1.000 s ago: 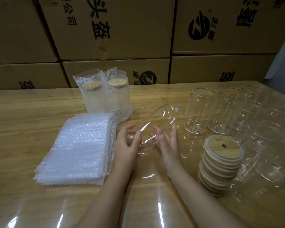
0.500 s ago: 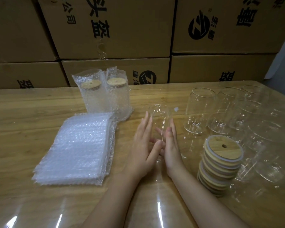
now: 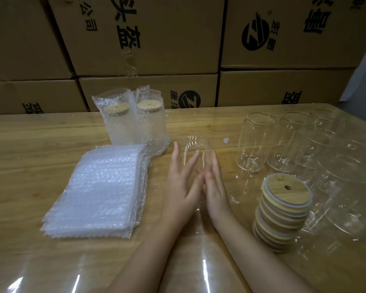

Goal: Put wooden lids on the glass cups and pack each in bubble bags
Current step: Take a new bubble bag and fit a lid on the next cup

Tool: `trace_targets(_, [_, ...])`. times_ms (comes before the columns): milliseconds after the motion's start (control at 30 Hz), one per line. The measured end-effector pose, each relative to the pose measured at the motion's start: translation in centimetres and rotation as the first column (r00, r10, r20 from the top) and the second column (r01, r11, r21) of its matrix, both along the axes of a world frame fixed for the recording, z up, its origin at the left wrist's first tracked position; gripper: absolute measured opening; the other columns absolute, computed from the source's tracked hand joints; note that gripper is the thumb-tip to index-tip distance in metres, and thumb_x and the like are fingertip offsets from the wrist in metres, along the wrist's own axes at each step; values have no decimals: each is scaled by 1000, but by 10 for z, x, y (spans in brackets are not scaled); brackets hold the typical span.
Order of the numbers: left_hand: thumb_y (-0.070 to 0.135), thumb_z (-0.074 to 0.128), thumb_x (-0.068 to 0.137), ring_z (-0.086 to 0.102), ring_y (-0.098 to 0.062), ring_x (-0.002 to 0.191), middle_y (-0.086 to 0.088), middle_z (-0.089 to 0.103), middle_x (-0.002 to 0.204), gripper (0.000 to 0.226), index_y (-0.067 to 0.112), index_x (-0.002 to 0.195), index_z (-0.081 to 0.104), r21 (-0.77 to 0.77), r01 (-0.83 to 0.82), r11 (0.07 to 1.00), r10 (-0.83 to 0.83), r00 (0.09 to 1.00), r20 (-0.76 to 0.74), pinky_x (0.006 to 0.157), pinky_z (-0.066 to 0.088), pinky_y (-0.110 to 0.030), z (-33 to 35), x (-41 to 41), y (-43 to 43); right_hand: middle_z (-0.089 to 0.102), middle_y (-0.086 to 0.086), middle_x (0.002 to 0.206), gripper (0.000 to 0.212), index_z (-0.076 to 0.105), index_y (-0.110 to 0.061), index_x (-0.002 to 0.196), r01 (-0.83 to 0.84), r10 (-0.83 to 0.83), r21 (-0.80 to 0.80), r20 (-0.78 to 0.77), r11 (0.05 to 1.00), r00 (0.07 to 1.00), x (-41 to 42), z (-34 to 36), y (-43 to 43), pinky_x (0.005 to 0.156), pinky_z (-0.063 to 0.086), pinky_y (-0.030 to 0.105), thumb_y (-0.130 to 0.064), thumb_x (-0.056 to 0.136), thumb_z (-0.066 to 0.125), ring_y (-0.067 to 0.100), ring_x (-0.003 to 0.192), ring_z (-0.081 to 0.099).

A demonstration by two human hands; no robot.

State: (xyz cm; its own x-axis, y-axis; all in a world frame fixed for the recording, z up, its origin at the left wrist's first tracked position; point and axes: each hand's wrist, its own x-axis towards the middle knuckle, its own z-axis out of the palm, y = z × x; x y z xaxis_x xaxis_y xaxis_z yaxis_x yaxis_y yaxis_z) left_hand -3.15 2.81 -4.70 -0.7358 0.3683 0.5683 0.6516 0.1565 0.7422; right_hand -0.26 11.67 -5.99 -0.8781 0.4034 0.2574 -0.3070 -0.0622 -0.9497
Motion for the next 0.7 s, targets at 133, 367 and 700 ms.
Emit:
trace_targets(133, [31, 56, 85, 39, 14, 127, 20, 27, 150, 67, 45, 142, 24, 201, 39, 979, -98, 951, 294, 96, 43, -14, 2, -10, -7, 15, -12, 158, 45, 16, -41, 141, 95, -75, 322, -73, 942, 995, 4, 3, -6, 117, 15, 20, -37, 100, 33, -1, 144, 14])
trace_targets(367, [13, 43, 102, 50, 30, 91, 51, 51, 107, 45, 21, 145, 33, 284, -21, 959, -115, 884, 453, 66, 42, 2, -1, -23, -15, 23, -13, 156, 49, 37, -27, 144, 145, -45, 769, -150, 623, 988, 5, -2, -13, 120, 12, 36, -33, 96, 34, 14, 148, 5])
trace_targets(700, [21, 42, 101, 42, 32, 106, 30, 35, 134, 48, 28, 147, 28, 289, 35, 957, -178, 857, 484, 79, 38, 3, 0, -20, -14, 51, -3, 140, 38, 60, -13, 127, 334, -106, 702, -348, 629, 931, 6, 1, -17, 112, 27, 52, -17, 94, 41, 15, 140, 33])
